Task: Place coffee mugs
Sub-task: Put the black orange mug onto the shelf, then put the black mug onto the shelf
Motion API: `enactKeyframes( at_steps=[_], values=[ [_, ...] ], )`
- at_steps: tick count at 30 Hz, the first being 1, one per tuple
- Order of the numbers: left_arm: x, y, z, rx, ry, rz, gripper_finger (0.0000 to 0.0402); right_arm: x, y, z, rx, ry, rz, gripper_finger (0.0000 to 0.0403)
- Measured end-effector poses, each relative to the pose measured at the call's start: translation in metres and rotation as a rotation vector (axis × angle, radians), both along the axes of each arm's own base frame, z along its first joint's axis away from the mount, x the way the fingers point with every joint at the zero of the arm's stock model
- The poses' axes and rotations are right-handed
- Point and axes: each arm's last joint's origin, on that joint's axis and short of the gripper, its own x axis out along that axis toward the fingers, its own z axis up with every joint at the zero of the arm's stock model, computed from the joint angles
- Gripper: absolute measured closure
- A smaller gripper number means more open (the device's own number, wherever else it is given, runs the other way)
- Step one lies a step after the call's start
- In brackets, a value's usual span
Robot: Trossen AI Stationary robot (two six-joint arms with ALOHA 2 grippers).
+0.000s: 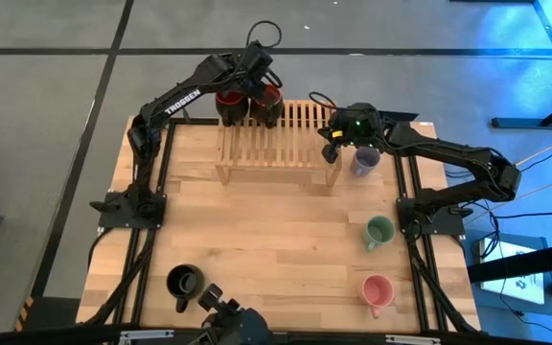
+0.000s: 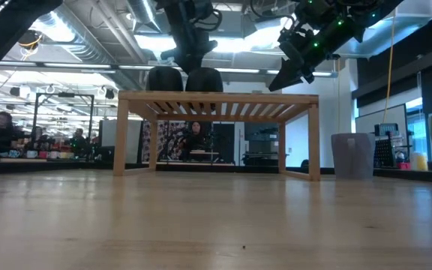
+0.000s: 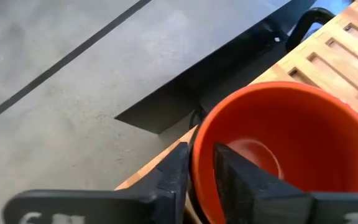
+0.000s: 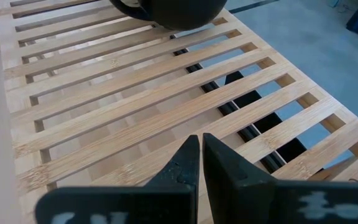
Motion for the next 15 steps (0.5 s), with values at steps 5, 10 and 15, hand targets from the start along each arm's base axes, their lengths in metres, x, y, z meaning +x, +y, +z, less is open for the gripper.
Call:
enactKeyframes(
  at_steps=[5, 10, 15],
  values=[
    [0.0, 0.0, 0.0, -0.004, -0.001, -0.004, 0.0293, 0.0, 0.0, 0.0, 0.0, 0.0, 0.0, 0.0393],
    [-0.001, -0.004, 0.016, 0.025, -0.042, -0.01, 0.0279, 0.0, 0.0, 0.0, 0.0, 0.001, 0.0, 0.0393],
    [-0.007, -0.013, 0.039, 0.059, -0.064, -0.038, 0.028, 0.0, 0.0, 0.0, 0.001, 0.002, 0.0, 0.0393]
  ],
)
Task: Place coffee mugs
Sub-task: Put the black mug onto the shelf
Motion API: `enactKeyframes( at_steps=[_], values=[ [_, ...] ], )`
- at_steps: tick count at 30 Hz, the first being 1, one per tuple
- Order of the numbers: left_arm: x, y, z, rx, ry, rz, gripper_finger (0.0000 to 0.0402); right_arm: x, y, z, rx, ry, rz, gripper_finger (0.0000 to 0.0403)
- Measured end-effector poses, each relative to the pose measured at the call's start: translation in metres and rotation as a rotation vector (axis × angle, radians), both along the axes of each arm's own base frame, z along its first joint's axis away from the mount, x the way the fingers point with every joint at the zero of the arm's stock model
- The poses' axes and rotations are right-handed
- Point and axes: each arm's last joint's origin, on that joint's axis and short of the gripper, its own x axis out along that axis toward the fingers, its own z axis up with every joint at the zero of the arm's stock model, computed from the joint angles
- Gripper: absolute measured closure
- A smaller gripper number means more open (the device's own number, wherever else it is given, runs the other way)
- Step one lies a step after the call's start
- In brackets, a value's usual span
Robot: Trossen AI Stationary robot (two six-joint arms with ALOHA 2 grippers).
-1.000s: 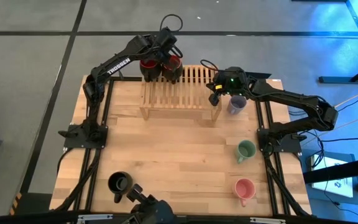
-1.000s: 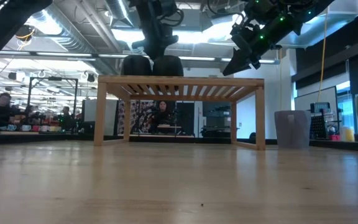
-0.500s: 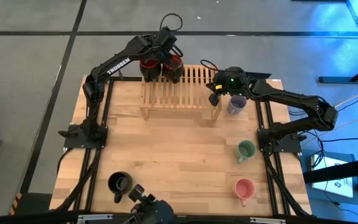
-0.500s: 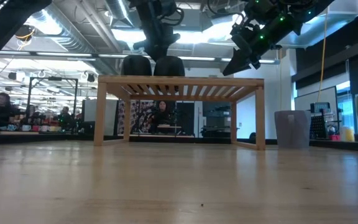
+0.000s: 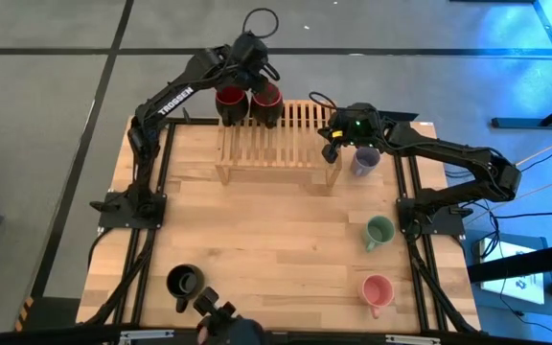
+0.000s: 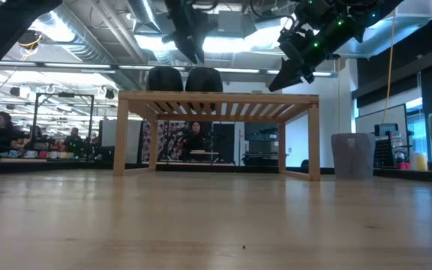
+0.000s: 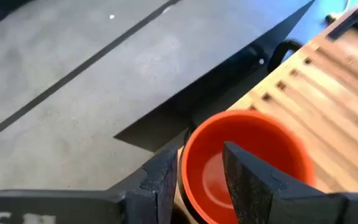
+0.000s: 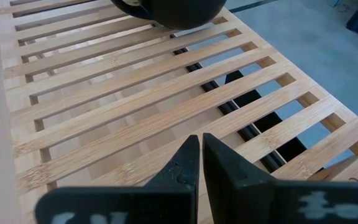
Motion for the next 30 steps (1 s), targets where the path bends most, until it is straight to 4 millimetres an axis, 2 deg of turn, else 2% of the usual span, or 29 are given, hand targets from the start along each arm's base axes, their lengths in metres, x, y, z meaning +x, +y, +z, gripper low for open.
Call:
enactKeyframes(
  at_steps=[5, 8, 14, 18, 23, 26, 30],
  values=[
    [-0.002, -0.022, 0.019, 0.022, -0.054, -0.088, 0.028, 0.0, 0.0, 0.0, 0.003, -0.002, -0.002, 0.0393],
    [-0.004, -0.051, 0.034, 0.02, -0.086, -0.151, 0.028, 0.0, 0.0, 0.0, 0.002, -0.004, -0.002, 0.0393],
    [-0.004, -0.117, 0.051, 0.01, -0.099, -0.287, 0.028, 0.002, 0.0, 0.003, -0.006, -0.033, 0.011, 0.0393],
    [-0.006, -0.157, 0.054, -0.031, -0.077, -0.373, 0.028, 0.002, 0.001, 0.003, 0.014, -0.045, 0.052, 0.0393],
    [-0.016, -0.2, 0.059, -0.03, -0.047, -0.427, 0.028, 0.005, 0.019, 0.009, 0.014, -0.06, 0.123, 0.0393],
    [-0.022, -0.221, 0.058, -0.008, -0.015, -0.448, 0.028, 0.01, 0.038, 0.016, -0.006, -0.089, 0.181, 0.0393],
    [-0.039, -0.246, 0.055, -0.021, 0.007, -0.507, 0.028, 0.018, 0.065, 0.017, 0.017, -0.094, 0.216, 0.0393]
  ],
)
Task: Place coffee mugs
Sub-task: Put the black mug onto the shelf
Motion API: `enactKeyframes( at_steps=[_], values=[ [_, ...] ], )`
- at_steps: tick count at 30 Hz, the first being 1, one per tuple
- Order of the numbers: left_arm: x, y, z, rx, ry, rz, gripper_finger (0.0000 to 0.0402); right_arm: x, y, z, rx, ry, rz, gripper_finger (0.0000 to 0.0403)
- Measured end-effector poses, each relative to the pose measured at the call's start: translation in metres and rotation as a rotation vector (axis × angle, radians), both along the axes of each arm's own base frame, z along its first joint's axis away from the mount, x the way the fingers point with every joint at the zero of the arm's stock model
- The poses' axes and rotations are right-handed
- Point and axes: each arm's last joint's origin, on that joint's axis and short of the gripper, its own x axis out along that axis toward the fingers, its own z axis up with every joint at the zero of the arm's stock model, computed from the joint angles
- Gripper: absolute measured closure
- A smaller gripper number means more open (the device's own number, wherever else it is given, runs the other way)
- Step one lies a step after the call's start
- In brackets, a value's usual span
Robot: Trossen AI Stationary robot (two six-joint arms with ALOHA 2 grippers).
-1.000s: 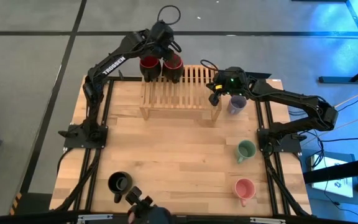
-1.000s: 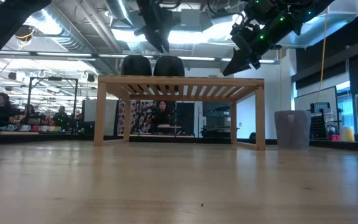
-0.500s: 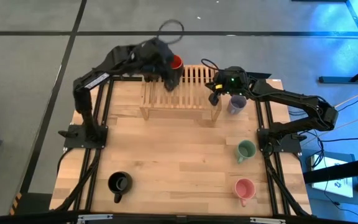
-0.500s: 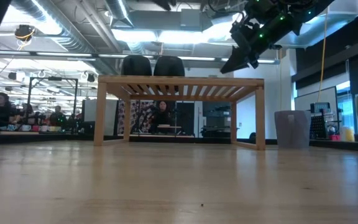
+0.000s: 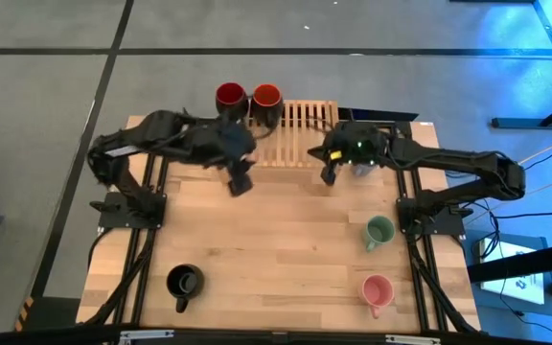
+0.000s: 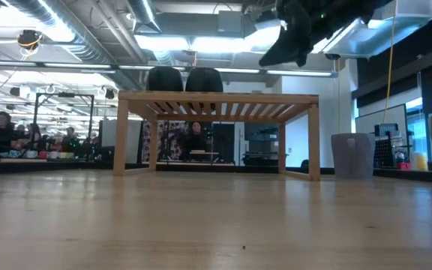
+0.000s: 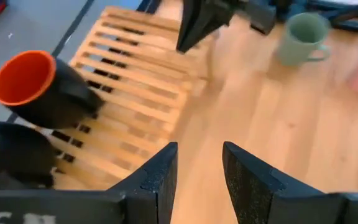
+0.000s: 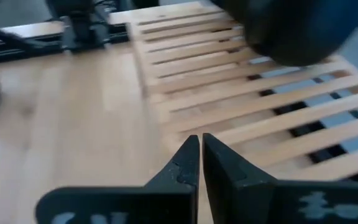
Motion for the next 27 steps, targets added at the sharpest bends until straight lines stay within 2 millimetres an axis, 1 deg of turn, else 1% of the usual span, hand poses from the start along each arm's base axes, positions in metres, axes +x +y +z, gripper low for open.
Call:
enactKeyframes(
  at_steps=[3, 7, 9, 12, 14, 17, 20, 24, 27],
  values=[
    [-0.02, -0.017, -0.007, -0.025, 0.024, -0.037, 0.028, 0.006, 0.022, 0.0, 0.028, -0.014, 0.006, 0.0393],
    [-0.05, -0.036, -0.026, -0.095, 0.036, -0.036, 0.028, 0.011, 0.052, 0.001, 0.062, -0.036, 0.005, 0.0393],
    [-0.066, -0.046, -0.038, -0.155, 0.049, -0.044, 0.028, 0.012, 0.066, 0.003, 0.09, -0.06, 0.023, 0.0393],
    [-0.083, -0.062, -0.06, -0.273, 0.094, -0.069, 0.028, 0.013, 0.087, 0.005, 0.133, -0.1, 0.032, 0.0393],
    [-0.089, -0.074, -0.076, -0.339, 0.147, -0.084, 0.028, 0.015, 0.099, 0.004, 0.148, -0.113, 0.018, 0.0393],
    [-0.096, -0.093, -0.1, -0.424, 0.274, -0.116, 0.028, 0.014, 0.115, 0.002, 0.147, -0.112, -0.009, 0.0393],
    [-0.103, -0.109, -0.125, -0.458, 0.381, -0.12, 0.028, 0.014, 0.127, -0.003, 0.156, -0.1, -0.023, 0.0393],
    [-0.106, -0.128, -0.154, -0.483, 0.415, -0.182, 0.028, 0.015, 0.139, -0.01, 0.166, -0.072, -0.019, 0.0393],
    [-0.109, -0.14, -0.171, -0.483, 0.414, -0.236, 0.028, 0.017, 0.144, -0.015, 0.174, -0.052, -0.018, 0.0393]
  ],
)
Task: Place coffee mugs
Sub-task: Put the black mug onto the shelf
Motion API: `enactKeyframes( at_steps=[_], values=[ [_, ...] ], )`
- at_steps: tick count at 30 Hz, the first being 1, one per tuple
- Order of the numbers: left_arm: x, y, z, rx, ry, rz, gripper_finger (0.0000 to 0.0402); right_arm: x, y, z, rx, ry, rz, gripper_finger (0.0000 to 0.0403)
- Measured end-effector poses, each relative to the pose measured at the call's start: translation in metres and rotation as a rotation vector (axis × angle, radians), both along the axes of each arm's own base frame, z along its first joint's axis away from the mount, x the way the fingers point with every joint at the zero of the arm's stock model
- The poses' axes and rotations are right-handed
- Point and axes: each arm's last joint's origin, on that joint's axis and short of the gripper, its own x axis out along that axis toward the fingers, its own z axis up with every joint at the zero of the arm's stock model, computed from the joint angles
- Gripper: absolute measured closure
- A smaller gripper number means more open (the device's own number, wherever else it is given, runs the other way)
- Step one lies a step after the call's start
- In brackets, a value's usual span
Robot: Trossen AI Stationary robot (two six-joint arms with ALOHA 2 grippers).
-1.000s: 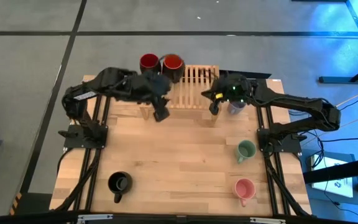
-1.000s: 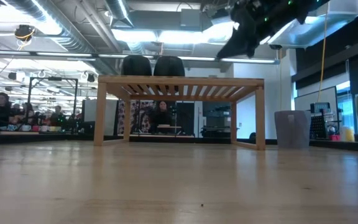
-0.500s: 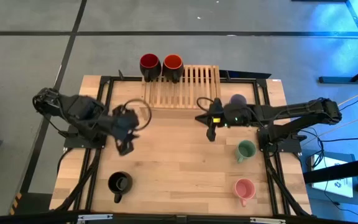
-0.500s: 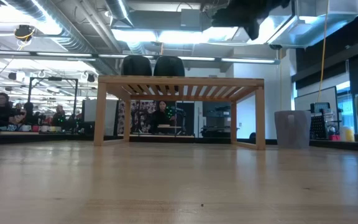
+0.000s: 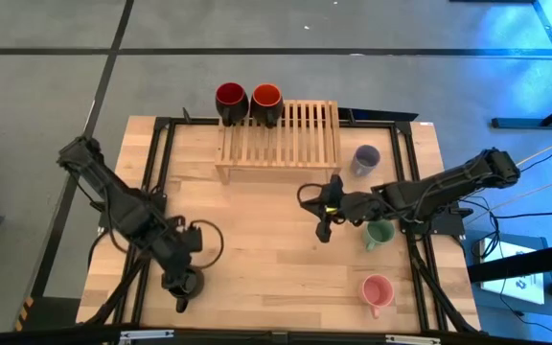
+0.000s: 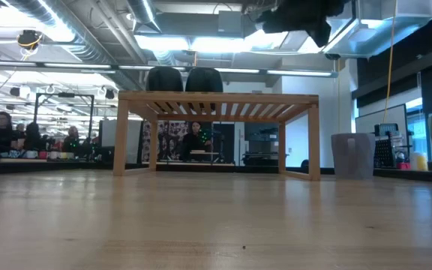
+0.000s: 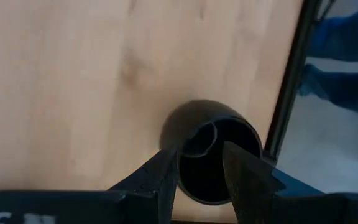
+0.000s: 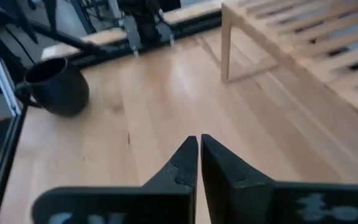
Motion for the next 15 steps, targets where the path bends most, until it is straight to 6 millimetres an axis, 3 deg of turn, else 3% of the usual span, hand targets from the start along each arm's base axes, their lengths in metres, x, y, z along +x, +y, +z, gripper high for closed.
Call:
enactKeyframes(
  at_steps=[9, 15],
  values=[
    [-0.001, -0.014, -0.036, 0.062, 0.049, -0.049, 0.028, 0.003, 0.0, -0.012, 0.003, 0.062, -0.022, 0.0393],
    [-0.001, -0.018, -0.044, 0.115, 0.072, -0.084, 0.028, 0.005, 0.0, -0.014, -0.004, 0.07, -0.028, 0.0393]
  ],
)
